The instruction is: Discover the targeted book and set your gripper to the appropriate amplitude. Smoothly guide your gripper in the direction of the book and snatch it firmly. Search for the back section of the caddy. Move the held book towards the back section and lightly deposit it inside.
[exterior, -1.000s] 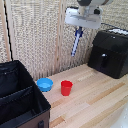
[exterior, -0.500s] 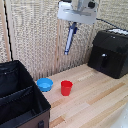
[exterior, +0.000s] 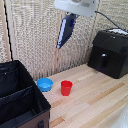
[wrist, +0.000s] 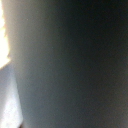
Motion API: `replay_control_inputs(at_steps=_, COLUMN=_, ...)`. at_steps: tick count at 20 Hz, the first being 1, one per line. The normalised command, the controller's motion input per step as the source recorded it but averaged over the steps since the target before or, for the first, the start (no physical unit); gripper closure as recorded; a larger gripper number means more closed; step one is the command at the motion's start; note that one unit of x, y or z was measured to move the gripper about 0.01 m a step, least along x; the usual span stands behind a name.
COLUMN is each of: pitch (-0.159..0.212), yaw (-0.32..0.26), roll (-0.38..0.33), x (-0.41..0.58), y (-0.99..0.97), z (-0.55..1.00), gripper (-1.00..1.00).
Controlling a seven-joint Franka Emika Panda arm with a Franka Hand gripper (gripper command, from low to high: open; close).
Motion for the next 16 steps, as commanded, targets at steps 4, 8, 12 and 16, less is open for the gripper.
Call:
replay_control_inputs(at_steps=4, pitch=-0.018, yaw=-0.142, roll=0.0, x=0.149, y=0.72, z=0.48, gripper=1.0)
replay_control_inputs(at_steps=8, pitch=-0.058, yaw=-0.126, roll=-0.01, x=0.078, y=0.85, z=0.29, gripper=1.0)
replay_control_inputs(at_steps=12, pitch=-0.03, yaw=-0.111, roll=-0.006, x=0.101, y=0.88, z=0.19, gripper=1.0)
replay_control_inputs(at_steps=16, pitch=-0.01, yaw=-0.142, roll=-0.011, x=0.049, y=0.82, z=0.15, gripper=1.0)
